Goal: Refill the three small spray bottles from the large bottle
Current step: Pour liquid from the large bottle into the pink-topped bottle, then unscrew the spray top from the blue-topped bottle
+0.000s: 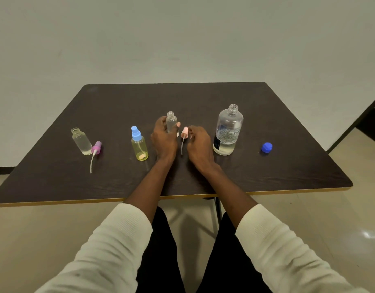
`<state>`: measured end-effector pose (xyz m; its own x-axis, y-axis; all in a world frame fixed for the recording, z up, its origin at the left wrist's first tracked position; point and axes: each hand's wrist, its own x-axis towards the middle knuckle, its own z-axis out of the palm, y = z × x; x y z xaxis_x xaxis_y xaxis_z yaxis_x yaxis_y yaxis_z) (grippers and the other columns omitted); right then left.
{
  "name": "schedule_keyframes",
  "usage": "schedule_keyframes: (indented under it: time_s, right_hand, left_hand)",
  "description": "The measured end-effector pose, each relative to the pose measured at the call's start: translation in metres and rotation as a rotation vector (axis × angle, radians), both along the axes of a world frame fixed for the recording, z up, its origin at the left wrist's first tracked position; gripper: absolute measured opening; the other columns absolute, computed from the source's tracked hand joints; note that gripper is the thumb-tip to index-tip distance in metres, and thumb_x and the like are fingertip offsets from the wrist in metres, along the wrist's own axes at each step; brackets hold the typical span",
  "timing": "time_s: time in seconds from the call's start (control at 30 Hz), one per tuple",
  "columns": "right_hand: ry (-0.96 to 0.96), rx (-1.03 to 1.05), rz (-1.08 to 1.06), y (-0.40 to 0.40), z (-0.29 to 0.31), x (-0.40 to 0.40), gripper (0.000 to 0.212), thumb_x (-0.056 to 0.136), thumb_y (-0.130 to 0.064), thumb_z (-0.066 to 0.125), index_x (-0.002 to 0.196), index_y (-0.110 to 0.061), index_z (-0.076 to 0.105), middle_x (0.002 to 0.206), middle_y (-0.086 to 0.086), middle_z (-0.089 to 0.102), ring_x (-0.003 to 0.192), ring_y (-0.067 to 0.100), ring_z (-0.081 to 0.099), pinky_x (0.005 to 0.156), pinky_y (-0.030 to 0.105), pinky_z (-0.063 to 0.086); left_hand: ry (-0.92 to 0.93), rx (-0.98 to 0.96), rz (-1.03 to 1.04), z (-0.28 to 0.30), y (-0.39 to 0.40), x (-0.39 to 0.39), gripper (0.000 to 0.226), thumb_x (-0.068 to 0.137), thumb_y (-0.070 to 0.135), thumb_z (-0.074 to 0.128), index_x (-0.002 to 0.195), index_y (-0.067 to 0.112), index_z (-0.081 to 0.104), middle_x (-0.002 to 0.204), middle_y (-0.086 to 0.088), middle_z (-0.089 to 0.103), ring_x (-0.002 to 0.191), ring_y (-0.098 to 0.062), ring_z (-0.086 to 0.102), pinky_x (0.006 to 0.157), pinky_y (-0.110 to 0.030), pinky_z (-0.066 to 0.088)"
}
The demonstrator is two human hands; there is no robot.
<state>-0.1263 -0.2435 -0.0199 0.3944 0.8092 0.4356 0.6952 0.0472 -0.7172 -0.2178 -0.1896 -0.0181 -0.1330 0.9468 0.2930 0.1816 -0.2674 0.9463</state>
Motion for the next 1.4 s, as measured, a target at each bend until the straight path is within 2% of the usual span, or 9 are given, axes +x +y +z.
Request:
schedule_keyframes:
  time_s: [0.2, 0.43, 0.6, 0.67, 0.77, 0.93, 1.07, 1.2, 1.4]
  right_hand:
    - [-0.001, -0.029, 0.0, 0.0, 0.002, 0.001, 0.019, 0.086, 0.001, 0.048, 0.08, -0.015, 0.058, 0.087, 0.004, 0.06, 0.079, 0.011, 0.05, 0.067, 0.022, 0.034]
    - [-0.017, -0.001, -0.004, -0.002, 0.003, 0.0, 0.019, 0.088, -0.003, 0.049, 0.076, -0.017, 0.053, 0.084, 0.005, 0.06, 0.078, 0.013, 0.049, 0.066, 0.025, 0.036]
    - [0.0, 0.043, -0.007, -0.012, 0.009, -0.002, 0.021, 0.09, -0.004, 0.048, 0.075, -0.019, 0.049, 0.081, 0.001, 0.055, 0.078, 0.013, 0.047, 0.066, 0.026, 0.034]
    - [0.007, 0.064, 0.0, -0.019, 0.012, -0.004, 0.021, 0.09, -0.004, 0.047, 0.077, -0.02, 0.049, 0.083, -0.002, 0.052, 0.079, 0.011, 0.045, 0.067, 0.022, 0.032]
    - [0.01, 0.095, 0.024, -0.029, 0.011, -0.008, 0.02, 0.092, -0.007, 0.046, 0.082, -0.022, 0.053, 0.086, -0.003, 0.055, 0.081, 0.009, 0.048, 0.069, 0.02, 0.035]
    - [-0.003, 0.186, 0.025, -0.043, 0.003, -0.022, 0.018, 0.095, -0.005, 0.05, 0.099, -0.006, 0.068, 0.092, 0.007, 0.066, 0.082, 0.016, 0.059, 0.072, 0.026, 0.047]
    - [-0.034, 0.159, 0.051, -0.048, 0.0, -0.033, 0.018, 0.089, 0.003, 0.053, 0.097, -0.003, 0.068, 0.091, 0.005, 0.065, 0.08, 0.012, 0.056, 0.071, 0.014, 0.044]
    - [-0.005, 0.134, 0.068, -0.05, 0.001, -0.039, 0.018, 0.09, 0.001, 0.055, 0.101, -0.004, 0.069, 0.095, 0.005, 0.067, 0.085, 0.01, 0.058, 0.075, 0.011, 0.042]
    - [0.143, 0.106, 0.07, -0.052, 0.0, -0.037, 0.019, 0.088, -0.001, 0.06, 0.103, -0.008, 0.07, 0.097, 0.003, 0.068, 0.085, 0.01, 0.062, 0.079, 0.021, 0.051]
  left_hand:
    - [0.011, 0.018, -0.047, 0.001, 0.002, 0.003, 0.018, 0.09, 0.024, 0.074, 0.105, 0.029, 0.065, 0.084, 0.026, 0.064, 0.081, 0.017, 0.06, 0.072, -0.006, 0.045]
    - [0.031, 0.048, -0.045, 0.003, -0.004, -0.001, 0.023, 0.088, 0.017, 0.076, 0.095, 0.025, 0.057, 0.078, 0.02, 0.061, 0.073, 0.014, 0.059, 0.069, -0.009, 0.045]
    - [0.069, 0.016, -0.048, 0.008, -0.023, -0.005, 0.059, 0.093, 0.025, 0.073, 0.144, 0.008, 0.05, 0.14, -0.005, 0.061, 0.129, -0.015, 0.056, 0.1, -0.018, 0.041]
    - [0.094, 0.081, -0.044, 0.01, -0.035, -0.007, 0.059, 0.097, 0.025, 0.068, 0.148, 0.006, 0.046, 0.148, -0.009, 0.055, 0.136, -0.016, 0.05, 0.104, -0.014, 0.035]
    - [0.127, 0.295, 0.012, 0.01, -0.057, -0.018, 0.041, 0.099, 0.016, 0.064, 0.136, 0.003, 0.057, 0.133, -0.011, 0.064, 0.12, -0.005, 0.053, 0.099, -0.006, 0.038]
    - [0.08, 0.493, 0.207, 0.002, -0.078, -0.049, 0.025, 0.09, 0.012, 0.073, 0.106, 0.001, 0.057, 0.104, -0.004, 0.054, 0.096, -0.026, 0.056, 0.087, -0.044, 0.05]
    - [0.035, 0.281, 0.41, -0.002, -0.072, -0.068, 0.052, 0.083, 0.025, 0.08, 0.12, 0.003, 0.051, 0.12, -0.011, 0.052, 0.114, -0.026, 0.049, 0.1, -0.045, 0.045]
    - [-0.048, -0.078, 0.248, -0.001, -0.064, -0.075, 0.08, 0.085, 0.03, 0.079, 0.15, 0.013, 0.035, 0.151, -0.006, 0.043, 0.14, -0.022, 0.042, 0.116, -0.043, 0.038]
    - [-0.051, -0.112, 0.171, -0.002, -0.065, -0.076, 0.028, 0.091, 0.018, 0.072, 0.115, 0.025, 0.059, 0.098, 0.014, 0.061, 0.093, -0.008, 0.062, 0.093, -0.044, 0.056]
